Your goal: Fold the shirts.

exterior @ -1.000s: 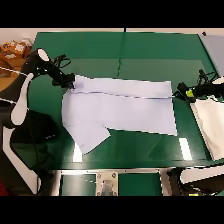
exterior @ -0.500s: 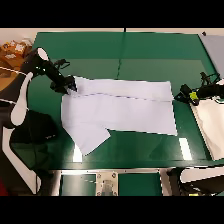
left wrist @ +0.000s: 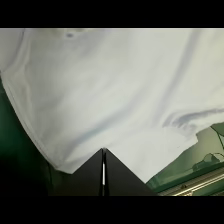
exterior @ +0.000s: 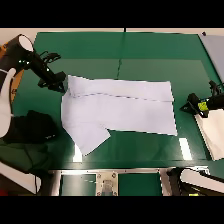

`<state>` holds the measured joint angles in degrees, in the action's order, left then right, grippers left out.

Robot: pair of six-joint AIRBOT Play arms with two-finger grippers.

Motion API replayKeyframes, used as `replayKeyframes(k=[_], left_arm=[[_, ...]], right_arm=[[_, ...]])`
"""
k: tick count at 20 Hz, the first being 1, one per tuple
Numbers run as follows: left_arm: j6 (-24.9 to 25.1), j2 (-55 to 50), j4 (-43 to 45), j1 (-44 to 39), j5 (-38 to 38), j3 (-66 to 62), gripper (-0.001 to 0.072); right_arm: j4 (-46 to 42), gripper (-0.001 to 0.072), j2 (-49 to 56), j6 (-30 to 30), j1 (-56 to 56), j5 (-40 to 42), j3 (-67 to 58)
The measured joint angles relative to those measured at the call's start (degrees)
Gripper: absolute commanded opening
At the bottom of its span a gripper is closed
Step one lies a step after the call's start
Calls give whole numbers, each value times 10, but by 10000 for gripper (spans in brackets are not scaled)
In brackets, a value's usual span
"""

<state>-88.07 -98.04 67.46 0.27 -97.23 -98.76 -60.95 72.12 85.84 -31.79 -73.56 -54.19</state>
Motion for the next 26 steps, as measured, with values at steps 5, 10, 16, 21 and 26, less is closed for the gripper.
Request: replayKeyframes(k=[5, 10, 16, 21, 26], left_arm=[[14, 208, 0, 0, 113, 295, 23], [-13, 377, -5, 0, 230, 541, 717], [-11, 429, -101, 0, 382, 728, 715], [71, 405, -258, -8, 480, 796, 199], [168, 381, -365, -42, 513, 793, 21]], right_arm=[[2, 196, -146, 17, -34, 7, 142], [7, 493, -203, 21, -41, 15, 246], [41, 492, -213, 22, -43, 85, 341], [93, 492, -201, 22, -43, 139, 367], [174, 323, -165, -19, -43, 204, 372]])
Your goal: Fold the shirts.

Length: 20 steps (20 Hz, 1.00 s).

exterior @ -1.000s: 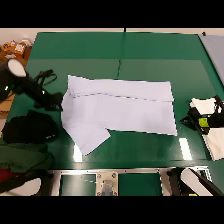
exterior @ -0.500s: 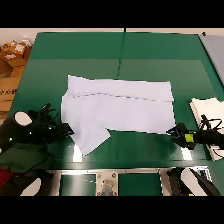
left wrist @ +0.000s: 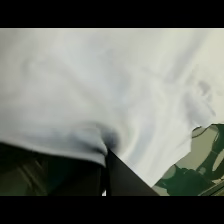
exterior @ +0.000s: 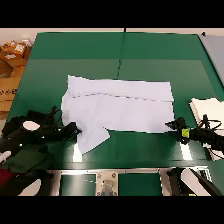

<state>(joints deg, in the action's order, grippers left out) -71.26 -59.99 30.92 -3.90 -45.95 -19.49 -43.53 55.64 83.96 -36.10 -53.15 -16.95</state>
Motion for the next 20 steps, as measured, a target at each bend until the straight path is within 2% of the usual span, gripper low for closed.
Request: replayKeyframes(k=[1, 2, 3, 7, 9, 15, 20], left_arm=[[10, -1, -6, -3, -11, -7, 21], [18, -2, -14, -5, -25, -17, 20], [22, -3, -14, -6, -40, -26, 20], [11, -2, 17, -9, -118, -59, 19], [-6, 16, 43, -10, -156, -70, 19], [-86, 135, 100, -10, -220, -109, 19], [-101, 150, 112, -10, -196, -167, 19]], right_arm=[[16, 126, 11, -12, 0, 13, 1], [31, 38, 23, -27, 0, 24, 2], [47, 15, 33, -42, 0, 26, 1], [63, 13, 49, -92, -9, 18, -20], [50, 13, 41, -96, -27, -21, -44], [-61, 13, -32, -28, -68, -119, -100], [-59, 14, -70, 1, -57, -148, -146]])
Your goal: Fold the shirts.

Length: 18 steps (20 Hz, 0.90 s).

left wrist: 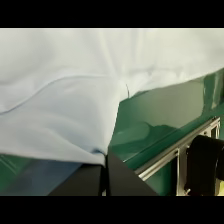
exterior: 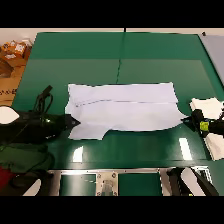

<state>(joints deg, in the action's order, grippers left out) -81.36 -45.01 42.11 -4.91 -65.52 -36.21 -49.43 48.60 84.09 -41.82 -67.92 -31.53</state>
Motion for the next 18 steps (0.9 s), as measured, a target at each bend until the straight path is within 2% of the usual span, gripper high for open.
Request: replayKeyframes(k=[5, 11, 12, 13, 14, 15, 16, 18], left_arm=[[38, -113, 4, 0, 51, -117, 20], [73, -344, 6, 0, 96, -313, 22], [77, -382, 9, 0, 102, -341, 22], [82, -419, 8, 0, 111, -369, 24], [86, -450, 7, 0, 123, -391, 207], [89, -481, 5, 0, 138, -411, 490], [91, -502, 5, 0, 153, -424, 629], [92, -529, 1, 5, 189, -445, 615]], right_arm=[[49, 14, 68, 7, 74, 52, -94], [83, 15, 287, 9, 156, 120, -256], [87, 44, 327, 9, 168, 127, -283], [90, 113, 370, 9, 180, 132, -313], [92, 161, 409, 9, 189, 137, -341], [95, 229, 448, 9, 198, 140, -370], [97, 325, 480, 9, 202, 141, -398], [99, 406, 528, 9, 202, 142, -453]])
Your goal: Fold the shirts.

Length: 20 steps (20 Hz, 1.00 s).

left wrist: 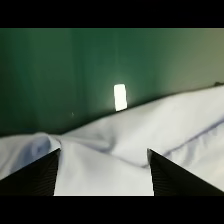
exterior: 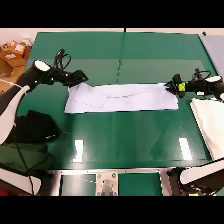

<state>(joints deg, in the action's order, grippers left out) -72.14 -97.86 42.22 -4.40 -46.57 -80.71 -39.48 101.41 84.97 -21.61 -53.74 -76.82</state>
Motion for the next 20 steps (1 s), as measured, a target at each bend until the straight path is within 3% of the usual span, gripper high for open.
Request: replayKeyframes(k=[3, 6, 11, 16, 17, 18, 19, 20], left_arm=[[0, -15, 0, 28, 3, -35, 615], [0, -21, 2, 65, -59, -66, 614], [-4, -25, 4, 89, -149, -82, 614], [-4, -25, 0, 77, -176, -86, 613], [-4, -25, 0, 71, -179, -86, 613], [-4, -25, 0, 64, -180, -87, 612], [-4, -25, 0, 56, -180, -87, 593], [-4, -25, -1, 45, -180, -87, 397]], right_arm=[[-1, 406, 33, -31, -24, -41, -78], [-24, 407, 46, -72, -62, -108, -127], [-101, 429, 77, -122, -98, -197, -152], [-107, 421, 118, -165, -75, -252, -158], [-109, 362, 123, -169, -67, -259, -159], [-114, 231, 127, -172, -58, -260, -160], [-117, 38, 131, -175, -50, -260, -160], [-115, 14, 135, -176, -43, -262, -162]])
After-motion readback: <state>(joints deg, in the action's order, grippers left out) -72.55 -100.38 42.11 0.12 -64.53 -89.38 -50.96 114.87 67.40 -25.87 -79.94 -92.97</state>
